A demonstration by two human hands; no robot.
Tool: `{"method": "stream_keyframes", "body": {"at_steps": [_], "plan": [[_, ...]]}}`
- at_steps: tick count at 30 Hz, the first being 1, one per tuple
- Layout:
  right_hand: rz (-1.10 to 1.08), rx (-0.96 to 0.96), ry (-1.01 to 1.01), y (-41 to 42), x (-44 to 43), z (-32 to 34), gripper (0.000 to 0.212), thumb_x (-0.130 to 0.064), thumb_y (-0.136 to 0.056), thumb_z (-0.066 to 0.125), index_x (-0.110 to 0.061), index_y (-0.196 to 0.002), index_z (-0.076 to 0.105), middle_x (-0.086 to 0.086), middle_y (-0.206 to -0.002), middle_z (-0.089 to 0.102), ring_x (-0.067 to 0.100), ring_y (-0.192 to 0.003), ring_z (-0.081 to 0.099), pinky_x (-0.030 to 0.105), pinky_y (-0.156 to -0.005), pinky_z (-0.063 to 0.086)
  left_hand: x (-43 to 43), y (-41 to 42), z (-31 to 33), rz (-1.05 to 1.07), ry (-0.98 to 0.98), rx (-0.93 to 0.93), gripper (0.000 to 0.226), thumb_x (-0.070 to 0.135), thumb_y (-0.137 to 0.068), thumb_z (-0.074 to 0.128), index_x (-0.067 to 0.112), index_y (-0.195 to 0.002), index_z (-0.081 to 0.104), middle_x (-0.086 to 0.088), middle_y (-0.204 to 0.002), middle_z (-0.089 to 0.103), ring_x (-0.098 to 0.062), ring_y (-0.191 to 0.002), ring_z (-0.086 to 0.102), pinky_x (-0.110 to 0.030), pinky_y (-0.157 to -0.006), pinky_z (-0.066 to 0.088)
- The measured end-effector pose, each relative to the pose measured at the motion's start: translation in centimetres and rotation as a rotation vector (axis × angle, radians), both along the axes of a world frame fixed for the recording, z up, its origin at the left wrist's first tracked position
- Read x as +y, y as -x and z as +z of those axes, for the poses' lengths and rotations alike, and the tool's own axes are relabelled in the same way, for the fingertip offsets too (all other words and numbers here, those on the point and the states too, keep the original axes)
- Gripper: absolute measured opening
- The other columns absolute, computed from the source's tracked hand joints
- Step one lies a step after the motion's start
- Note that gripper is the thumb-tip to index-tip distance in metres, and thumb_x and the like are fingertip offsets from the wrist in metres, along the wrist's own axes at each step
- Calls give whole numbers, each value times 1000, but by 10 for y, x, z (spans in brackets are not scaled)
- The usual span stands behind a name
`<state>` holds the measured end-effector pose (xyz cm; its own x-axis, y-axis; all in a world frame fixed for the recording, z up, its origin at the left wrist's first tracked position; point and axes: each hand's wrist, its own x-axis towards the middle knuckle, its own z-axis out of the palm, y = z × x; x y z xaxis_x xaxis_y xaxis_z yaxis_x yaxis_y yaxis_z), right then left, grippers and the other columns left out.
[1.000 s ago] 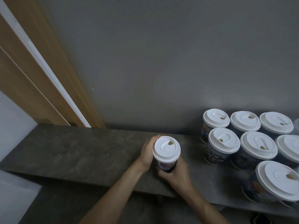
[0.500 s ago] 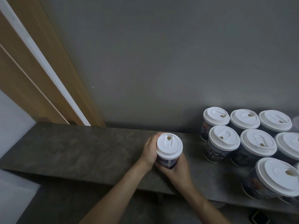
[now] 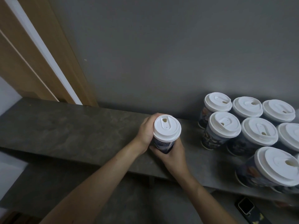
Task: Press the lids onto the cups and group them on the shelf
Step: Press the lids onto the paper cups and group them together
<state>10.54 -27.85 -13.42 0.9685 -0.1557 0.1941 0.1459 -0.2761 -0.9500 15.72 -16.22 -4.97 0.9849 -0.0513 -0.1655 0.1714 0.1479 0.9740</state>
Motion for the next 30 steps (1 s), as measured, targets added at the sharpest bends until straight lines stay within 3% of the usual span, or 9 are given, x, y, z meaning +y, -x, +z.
{"method": "stream_keyframes", "body": {"at_steps": [4, 7, 10, 14, 18, 21, 25, 27, 30], "plan": [[13, 7, 12, -1, -3, -1, 81, -19, -67, 98, -27, -134, 54, -22, -130, 62, -10, -122, 58, 14, -100, 47, 6, -10, 1, -232, -8, 96, 47, 34, -101, 46, -3, -109, 73, -13, -109, 74, -22, -103, 70, -37, -99, 49], [14, 26, 30, -2, -3, -2, 76, -18, -67, 97, -29, -129, 55, -20, -125, 64, -12, -119, 58, 23, -102, 51, 7, -12, 0, -176, -16, 133, 36, 35, -99, 54, 13, -80, 75, -6, -88, 73, -15, -84, 67, -33, -86, 47], [16, 2, 9, -3, -2, -2, 82, -26, -68, 97, -23, -137, 53, -10, -137, 62, -1, -128, 57, 25, -106, 49, -3, -6, -1, 12, -19, 63, 51, 19, -102, 53, 22, -56, 73, 10, -65, 69, -1, -65, 62, -24, -72, 47], [-37, 5, -21, 1, 1, 0, 84, -27, -66, 99, -31, -133, 49, -11, -133, 62, -6, -124, 57, 16, -100, 47, -6, 1, -6, 75, -13, 44, 40, 21, -102, 51, 19, -72, 78, 6, -77, 75, -3, -76, 68, -24, -77, 52], [-20, 31, 22, 1, 0, 3, 78, -12, -67, 96, -30, -130, 53, -16, -126, 64, -15, -119, 56, 20, -102, 49, 5, -7, 8, -223, -28, 107, 49, 37, -96, 51, -4, -109, 74, -21, -113, 73, -28, -106, 69, -40, -101, 49], [-16, 43, 20, 1, 1, 5, 77, -16, -67, 96, -28, -131, 55, -18, -127, 64, -14, -119, 56, 19, -102, 49, 4, -6, 9, -74, -37, 121, 35, 27, -104, 52, 7, -89, 77, -8, -90, 77, -16, -86, 70, -33, -88, 51], [-61, 70, -54, 4, 5, 9, 84, -32, -60, 101, -27, -128, 52, -18, -125, 64, -13, -115, 59, 12, -94, 49, -3, 12, 5, 102, -47, 52, 38, 21, -107, 45, 16, -84, 75, 8, -76, 76, -2, -75, 70, -19, -73, 52], [-72, 67, -54, 5, 4, 9, 80, -25, -62, 101, -33, -123, 50, -21, -121, 63, -15, -112, 58, 10, -91, 48, -3, 13, 9, 75, -47, 41, 40, 22, -108, 43, 16, -86, 75, 6, -80, 77, -4, -78, 70, -22, -77, 52], [-49, 52, -23, 5, 1, 8, 80, -14, -66, 97, -36, -126, 50, -18, -124, 64, -11, -116, 59, 10, -93, 46, 2, 1, 23, -171, -17, 75, 43, 24, -107, 40, 11, -91, 77, -1, -86, 77, -11, -85, 71, -28, -84, 53]]}}
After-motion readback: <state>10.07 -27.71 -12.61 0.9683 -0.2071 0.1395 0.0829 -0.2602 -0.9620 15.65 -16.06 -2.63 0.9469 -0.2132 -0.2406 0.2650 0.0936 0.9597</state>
